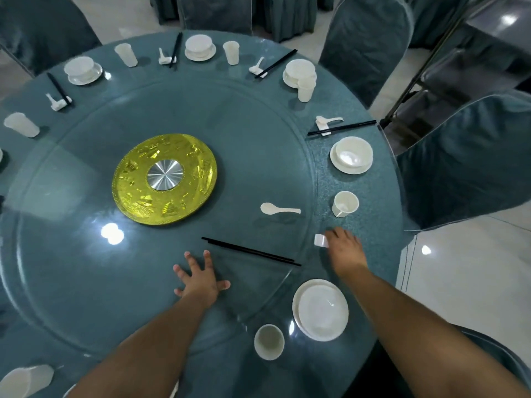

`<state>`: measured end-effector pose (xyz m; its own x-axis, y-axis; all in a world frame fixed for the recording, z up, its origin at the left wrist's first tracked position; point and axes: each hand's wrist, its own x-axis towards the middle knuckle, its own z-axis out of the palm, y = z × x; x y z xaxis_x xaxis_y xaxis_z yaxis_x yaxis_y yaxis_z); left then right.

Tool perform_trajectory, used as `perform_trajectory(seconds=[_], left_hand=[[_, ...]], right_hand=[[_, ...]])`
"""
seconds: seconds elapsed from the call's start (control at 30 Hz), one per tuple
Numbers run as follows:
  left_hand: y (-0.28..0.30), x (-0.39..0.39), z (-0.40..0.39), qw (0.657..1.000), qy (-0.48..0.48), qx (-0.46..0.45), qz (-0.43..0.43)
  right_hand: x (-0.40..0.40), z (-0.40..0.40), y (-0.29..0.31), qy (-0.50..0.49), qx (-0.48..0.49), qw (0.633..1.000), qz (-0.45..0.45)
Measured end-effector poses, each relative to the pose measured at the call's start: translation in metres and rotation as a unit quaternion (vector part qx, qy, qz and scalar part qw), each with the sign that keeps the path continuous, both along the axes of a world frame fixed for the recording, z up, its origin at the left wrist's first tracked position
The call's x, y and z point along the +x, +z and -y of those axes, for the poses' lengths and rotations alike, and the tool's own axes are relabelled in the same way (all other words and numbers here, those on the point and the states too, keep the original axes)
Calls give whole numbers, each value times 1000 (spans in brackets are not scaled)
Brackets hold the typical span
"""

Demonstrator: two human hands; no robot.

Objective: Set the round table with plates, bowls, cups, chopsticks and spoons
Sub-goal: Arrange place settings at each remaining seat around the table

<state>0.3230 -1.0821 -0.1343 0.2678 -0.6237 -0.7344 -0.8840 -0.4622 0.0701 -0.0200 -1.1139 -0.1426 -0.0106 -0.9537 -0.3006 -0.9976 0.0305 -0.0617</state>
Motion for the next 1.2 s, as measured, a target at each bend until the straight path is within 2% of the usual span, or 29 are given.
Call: perform_trajectory(seconds=[0.23,0.3,0.37,0.43,0.5,0.77,0.87,1.0,1.1,1.2], left_hand=[[-11,5,0,1000,-10,-6,28],[-13,6,0,999,-15,-8,28],[-15,6,-1,1000,-14,-6,26],[-15,7,-2,999,-15,-6,27],[-14,5,-2,1000,-16,-6,25],[-10,4,-3,1000,-16,-10,22],[-8,3,-4,1000,-19,-9,16],[-5,6,-4,1000,-12,-9,19],[-5,4,-7,1000,-18,-5,22],[-7,-1,-7,1000,-16,-9,16]], right_hand=[[-18,-3,-22,50,41,998,5],[-21,-9,-27,7,26,999,42],[-21,-20,-31,-80,-3,994,74],[-17,-27,-34,-158,-12,985,72],[-13,-28,-36,-175,26,983,52],[-8,-22,-36,-140,27,988,53],[-17,-20,-35,-106,27,991,72],[-17,-23,-28,-110,51,987,101],[-8,-29,-25,-108,-1,989,105],[22,-23,-14,-19,-76,983,169]])
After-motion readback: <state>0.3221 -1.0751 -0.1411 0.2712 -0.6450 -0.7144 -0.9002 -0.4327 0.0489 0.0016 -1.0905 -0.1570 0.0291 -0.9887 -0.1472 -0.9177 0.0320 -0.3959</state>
